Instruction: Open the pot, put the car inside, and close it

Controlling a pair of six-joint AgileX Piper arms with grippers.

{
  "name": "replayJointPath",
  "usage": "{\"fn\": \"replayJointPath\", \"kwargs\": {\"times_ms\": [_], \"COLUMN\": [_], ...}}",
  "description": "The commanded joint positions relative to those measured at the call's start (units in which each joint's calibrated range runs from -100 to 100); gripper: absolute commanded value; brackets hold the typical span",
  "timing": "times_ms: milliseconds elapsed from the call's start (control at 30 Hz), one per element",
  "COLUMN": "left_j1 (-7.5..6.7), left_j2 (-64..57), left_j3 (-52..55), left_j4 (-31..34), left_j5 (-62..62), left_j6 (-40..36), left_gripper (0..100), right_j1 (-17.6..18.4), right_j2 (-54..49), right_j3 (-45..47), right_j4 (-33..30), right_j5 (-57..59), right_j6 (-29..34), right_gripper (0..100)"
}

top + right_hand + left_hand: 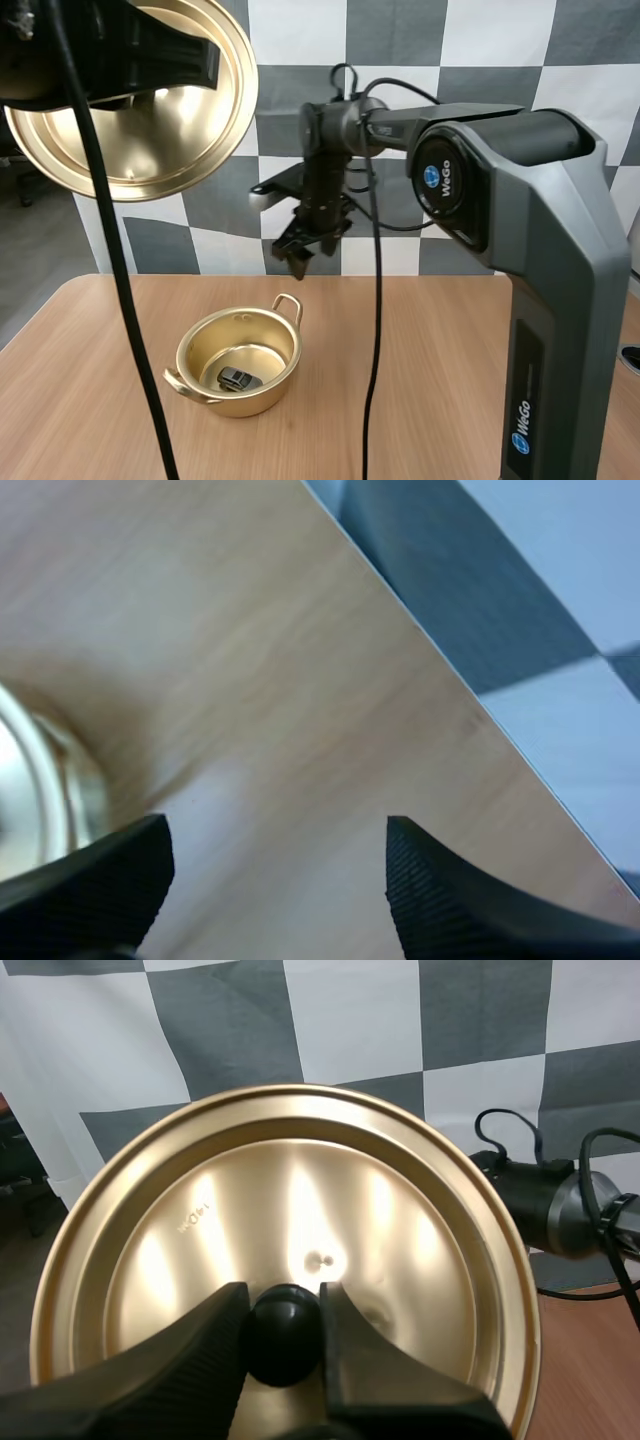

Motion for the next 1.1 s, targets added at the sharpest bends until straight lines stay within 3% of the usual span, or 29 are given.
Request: {"fn": "replayJointPath", "kwargs": {"times_ms": [0, 167, 400, 767, 1067], "left_j1": [0.0, 0.0, 0.0, 0.0, 0.0], "left_j2": [0.0, 0.0, 0.5, 3.8, 8.6], "left_j3": [0.0, 0.0, 0.0, 0.0, 0.2], "left_j4": [0.1, 0.0, 0.4, 1.0, 1.0], "left_j5": [0.0, 0.0, 0.0, 0.0, 0.0], "left_j6": [0.0, 0.0, 0.0, 1.2, 1.4], "left_gripper": [0, 0, 0, 0, 0], "right_j1": [-3.6, -9.3, -14.6, -15.2, -15.2], "right_j2": [-0.9, -6.7, -18.9, -47.5, -64.3], "right_j3": [0.0, -0.5, -8.5, -15.5, -15.5], "right_j4": [-0.6, 4.7, 17.8, 26.7, 22.1], "right_j5": [0.0, 0.0, 0.0, 0.0, 0.0], "right_j6": [0.0, 0.0, -0.9, -1.1, 1.9], "right_gripper": [100, 100, 100, 100, 100]}}
